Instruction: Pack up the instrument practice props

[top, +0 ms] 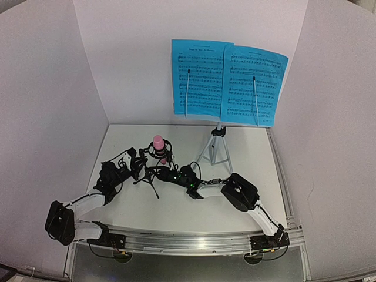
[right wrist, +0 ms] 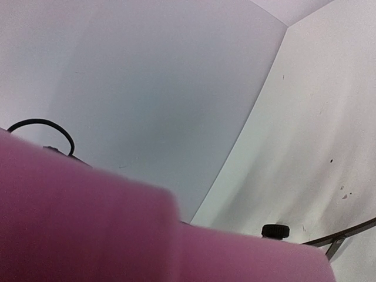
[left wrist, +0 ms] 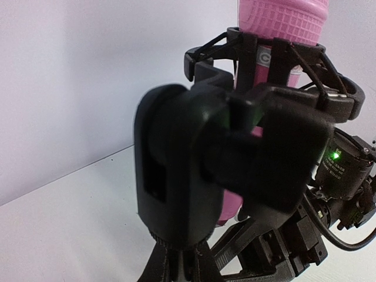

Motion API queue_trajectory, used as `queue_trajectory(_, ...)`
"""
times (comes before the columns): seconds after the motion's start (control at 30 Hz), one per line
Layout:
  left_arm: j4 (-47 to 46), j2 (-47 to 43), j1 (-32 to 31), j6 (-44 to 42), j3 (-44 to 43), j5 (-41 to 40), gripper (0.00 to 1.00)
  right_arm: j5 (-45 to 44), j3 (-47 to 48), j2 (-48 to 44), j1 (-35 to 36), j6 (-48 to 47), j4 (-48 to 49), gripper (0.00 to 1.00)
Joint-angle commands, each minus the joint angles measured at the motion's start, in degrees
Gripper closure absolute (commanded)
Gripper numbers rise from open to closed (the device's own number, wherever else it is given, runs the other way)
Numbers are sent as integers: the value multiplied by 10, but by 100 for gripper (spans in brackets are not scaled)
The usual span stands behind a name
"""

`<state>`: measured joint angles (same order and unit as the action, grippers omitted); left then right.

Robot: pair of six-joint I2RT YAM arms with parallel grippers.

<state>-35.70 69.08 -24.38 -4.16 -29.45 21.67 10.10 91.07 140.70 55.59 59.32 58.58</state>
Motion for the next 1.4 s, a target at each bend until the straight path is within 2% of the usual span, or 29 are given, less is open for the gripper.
queue_trajectory(0.0, -2, -2, -7, -7, 4, 13, 100, -5, -3, 14, -5, 14, 2, 82)
queue_trajectory(0.23, 17, -1, -6, -1, -8, -2, 100, 22, -2, 12, -5, -2, -15, 95)
queue_trajectory(0.4, 46, -4, -6, -3, -16, -1, 100, 32, -22, -16, -4, -80, -50, 97)
queue_trajectory(0.67, 123, -17, -6, 5, -39, -6, 100, 52, -35, -39, 6, -305, -51, 100)
queue_trajectory(0.77, 173, -19, -6, 7, -61, -8, 100, 58, -41, -44, 6, -367, -52, 100)
queue_trajectory(0.97, 211, -27, -6, 18, -71, -9, 100, 86, -71, -63, 6, -509, -65, 100)
queue_trajectory(1.37, 231, -18, 1, 15, -82, 10, 100, 117, -67, -66, 1, -699, -130, 100)
